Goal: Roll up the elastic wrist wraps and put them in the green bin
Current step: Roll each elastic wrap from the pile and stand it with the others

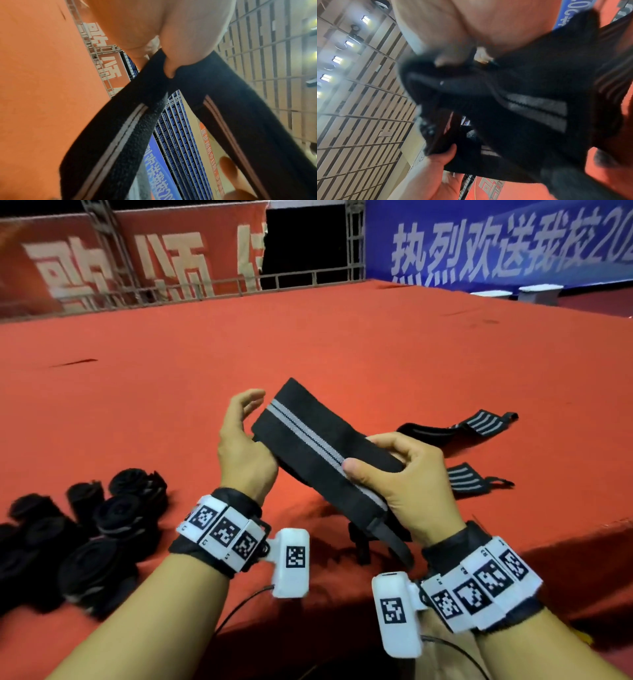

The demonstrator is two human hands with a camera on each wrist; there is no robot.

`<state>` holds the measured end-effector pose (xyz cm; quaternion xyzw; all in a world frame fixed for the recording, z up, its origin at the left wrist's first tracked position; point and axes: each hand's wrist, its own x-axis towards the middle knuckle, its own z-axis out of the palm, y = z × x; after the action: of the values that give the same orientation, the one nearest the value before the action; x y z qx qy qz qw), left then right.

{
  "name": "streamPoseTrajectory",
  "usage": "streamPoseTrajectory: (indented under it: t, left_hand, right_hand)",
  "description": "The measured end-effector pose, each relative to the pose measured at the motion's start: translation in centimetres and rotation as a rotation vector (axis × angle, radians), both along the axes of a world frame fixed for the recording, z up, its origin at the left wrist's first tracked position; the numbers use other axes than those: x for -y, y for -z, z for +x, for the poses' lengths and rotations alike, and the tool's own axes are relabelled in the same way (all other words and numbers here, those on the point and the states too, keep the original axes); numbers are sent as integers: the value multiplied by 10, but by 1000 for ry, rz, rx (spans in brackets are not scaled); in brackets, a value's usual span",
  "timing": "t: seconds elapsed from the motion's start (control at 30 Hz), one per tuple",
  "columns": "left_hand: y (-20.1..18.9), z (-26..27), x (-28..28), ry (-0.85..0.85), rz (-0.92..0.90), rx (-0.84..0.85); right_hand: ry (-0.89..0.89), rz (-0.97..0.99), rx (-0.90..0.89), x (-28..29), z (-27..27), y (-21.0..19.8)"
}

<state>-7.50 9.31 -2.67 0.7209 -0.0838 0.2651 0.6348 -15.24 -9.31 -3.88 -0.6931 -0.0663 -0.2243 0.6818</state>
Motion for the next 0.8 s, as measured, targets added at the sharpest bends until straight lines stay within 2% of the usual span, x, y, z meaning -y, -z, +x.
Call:
streamPoseTrajectory:
  t: [0.07,0.27,0.37,0.47,0.53,0.6,0.7,0.8]
  left_hand:
    - [1,-1,-8,-31,37,-1]
    - [-3,-6,-25,73,-12,-151]
    - [-5,-7,-28,114,-116,-162]
    - [0,-4,-29,95,-143,-156]
    - [6,-2,-30,86,-87,-162]
    - [15,1,-31,101,43,-173]
    - [28,4,-36,62,218,-186]
    - [32,6,-42,-51,104,-180]
  right_hand:
    - [44,-40,16,-4,5,1]
    - [123,-178,-7,-6,24,20]
    - [196,-178,-30,-4,32,34]
    - [272,-167,-71,-1,41,48]
    - [311,-186,-94,2,45,54]
    - [329,-191,-107,3,45,54]
    - [257,-191,-94,1,40,50]
    - [208,-115,-111,6,38,48]
